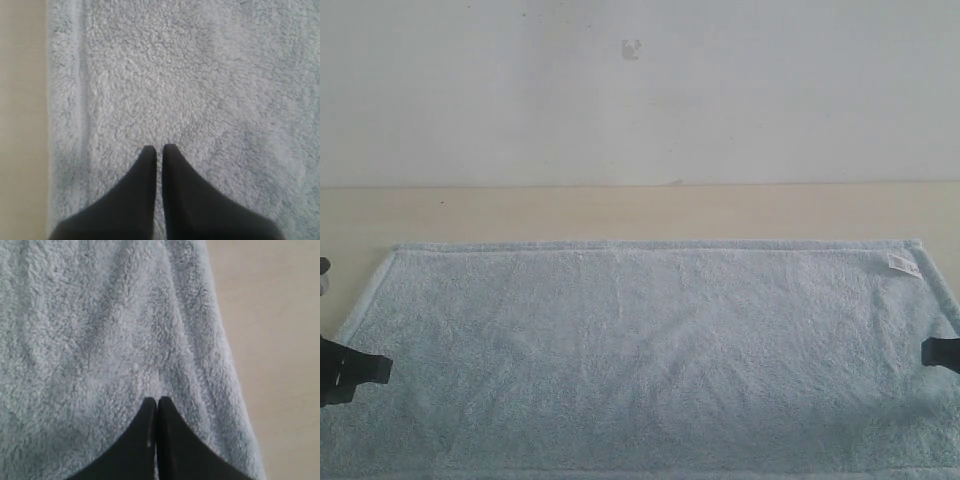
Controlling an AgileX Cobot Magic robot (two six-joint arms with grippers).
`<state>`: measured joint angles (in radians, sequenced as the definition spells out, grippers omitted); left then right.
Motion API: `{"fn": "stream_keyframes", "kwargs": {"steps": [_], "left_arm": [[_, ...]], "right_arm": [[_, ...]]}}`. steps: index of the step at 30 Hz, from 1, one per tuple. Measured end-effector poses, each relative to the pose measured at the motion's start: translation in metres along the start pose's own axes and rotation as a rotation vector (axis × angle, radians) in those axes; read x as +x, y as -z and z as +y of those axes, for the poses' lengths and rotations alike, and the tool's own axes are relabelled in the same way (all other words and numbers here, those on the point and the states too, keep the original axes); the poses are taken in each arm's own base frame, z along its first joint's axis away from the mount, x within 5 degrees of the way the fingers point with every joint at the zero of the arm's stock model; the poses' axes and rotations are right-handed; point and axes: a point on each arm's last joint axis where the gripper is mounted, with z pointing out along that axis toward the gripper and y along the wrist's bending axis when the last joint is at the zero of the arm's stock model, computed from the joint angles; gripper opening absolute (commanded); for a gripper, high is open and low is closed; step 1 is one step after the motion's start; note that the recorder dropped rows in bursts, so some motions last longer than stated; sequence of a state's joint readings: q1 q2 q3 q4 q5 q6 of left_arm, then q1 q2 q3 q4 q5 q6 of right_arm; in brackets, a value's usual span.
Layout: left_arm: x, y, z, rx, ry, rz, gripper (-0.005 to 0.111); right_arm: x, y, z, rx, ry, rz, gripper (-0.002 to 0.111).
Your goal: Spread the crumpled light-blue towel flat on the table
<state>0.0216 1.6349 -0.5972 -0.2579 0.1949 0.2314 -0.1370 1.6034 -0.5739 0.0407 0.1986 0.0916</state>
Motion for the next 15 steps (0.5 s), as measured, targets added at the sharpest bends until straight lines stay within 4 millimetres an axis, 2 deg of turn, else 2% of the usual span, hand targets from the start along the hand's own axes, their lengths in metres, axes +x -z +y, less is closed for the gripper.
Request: {"fn": "stream_keyframes", "kwargs": {"steps": [5, 15], "left_arm": [[0.001, 0.0, 0.0, 0.0, 0.002, 0.004, 0.004], [0.004, 0.0, -0.001, 0.008, 0.002, 0.034, 0.004]], "right_arm": [[0.008, 0.006, -0.001, -0.001, -0.011, -0.007, 0.0], [0.017, 0.005, -0.002, 0.007, -0.047, 0.057, 0.0]]}}
